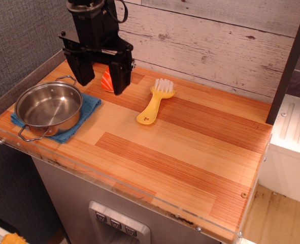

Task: Put the sushi inside the pot.

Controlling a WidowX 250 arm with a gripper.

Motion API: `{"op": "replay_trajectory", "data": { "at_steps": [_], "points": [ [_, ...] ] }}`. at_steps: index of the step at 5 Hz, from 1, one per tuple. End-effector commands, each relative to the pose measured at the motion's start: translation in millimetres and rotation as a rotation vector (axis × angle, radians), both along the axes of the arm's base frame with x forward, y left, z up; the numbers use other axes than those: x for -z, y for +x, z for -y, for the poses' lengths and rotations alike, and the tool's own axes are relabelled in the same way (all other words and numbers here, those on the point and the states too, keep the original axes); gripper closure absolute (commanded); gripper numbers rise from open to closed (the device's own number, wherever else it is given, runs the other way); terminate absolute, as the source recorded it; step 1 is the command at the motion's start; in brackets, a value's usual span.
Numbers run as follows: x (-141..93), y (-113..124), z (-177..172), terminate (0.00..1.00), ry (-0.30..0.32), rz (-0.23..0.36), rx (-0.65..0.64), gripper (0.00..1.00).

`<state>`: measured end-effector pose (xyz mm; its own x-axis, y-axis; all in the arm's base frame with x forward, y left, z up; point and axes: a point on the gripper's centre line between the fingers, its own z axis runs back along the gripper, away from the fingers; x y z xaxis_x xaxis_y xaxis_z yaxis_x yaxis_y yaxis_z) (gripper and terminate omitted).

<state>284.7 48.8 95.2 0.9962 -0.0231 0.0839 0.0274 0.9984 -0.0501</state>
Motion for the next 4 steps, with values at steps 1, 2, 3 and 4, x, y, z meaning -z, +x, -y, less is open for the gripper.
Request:
{"op": "replay_trajectory", "data": {
  "at_steps": [1,2,3,4],
  "points": [
    [-7,35,-25,0.0,0.021,0.047,-0.049,0.0],
    [-1,51,-30,0.0,0.036,0.052,-0.049,0.0],
    [7,67,-39,0.0,0.066,0.051,-0.072,0.0],
    [12,85,-53,0.0,0.082,0.067,-0.105,0.0]
  ]
}}
